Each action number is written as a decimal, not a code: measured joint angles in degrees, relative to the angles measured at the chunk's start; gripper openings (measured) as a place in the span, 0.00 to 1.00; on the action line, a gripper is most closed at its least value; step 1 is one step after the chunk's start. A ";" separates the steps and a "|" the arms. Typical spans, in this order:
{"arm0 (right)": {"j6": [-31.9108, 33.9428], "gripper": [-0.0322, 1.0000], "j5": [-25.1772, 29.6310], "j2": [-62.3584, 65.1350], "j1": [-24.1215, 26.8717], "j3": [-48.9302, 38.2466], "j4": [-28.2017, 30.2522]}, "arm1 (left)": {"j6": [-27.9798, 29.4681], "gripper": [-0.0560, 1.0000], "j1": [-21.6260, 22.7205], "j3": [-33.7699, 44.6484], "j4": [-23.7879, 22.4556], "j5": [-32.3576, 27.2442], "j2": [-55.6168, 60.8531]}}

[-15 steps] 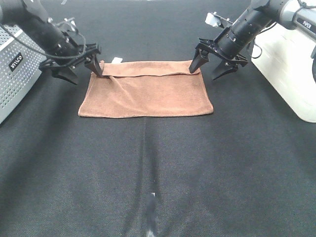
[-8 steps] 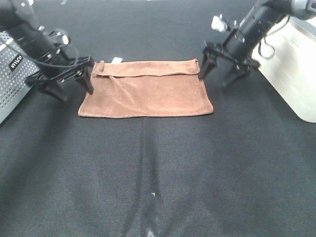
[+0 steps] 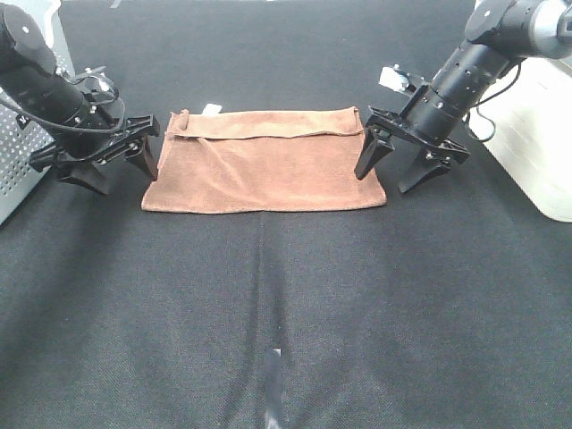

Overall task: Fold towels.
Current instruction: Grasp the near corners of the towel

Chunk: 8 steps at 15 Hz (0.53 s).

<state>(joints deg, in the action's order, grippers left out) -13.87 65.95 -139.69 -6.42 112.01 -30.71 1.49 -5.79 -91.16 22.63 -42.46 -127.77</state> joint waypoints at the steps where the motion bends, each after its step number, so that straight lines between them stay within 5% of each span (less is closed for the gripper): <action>1: -0.17 0.74 -0.57 -0.80 0.00 0.00 0.00 | 0.00 0.72 0.00 0.00 0.92 0.52 -0.74; 8: -2.64 0.67 -1.78 -2.92 0.00 0.00 -7.79 | -8.08 0.71 -0.29 -0.11 13.87 1.03 -4.13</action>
<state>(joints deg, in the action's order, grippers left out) -16.50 64.17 -142.61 -6.42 112.01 -38.50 -6.59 -6.07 -91.27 36.50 -41.42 -131.89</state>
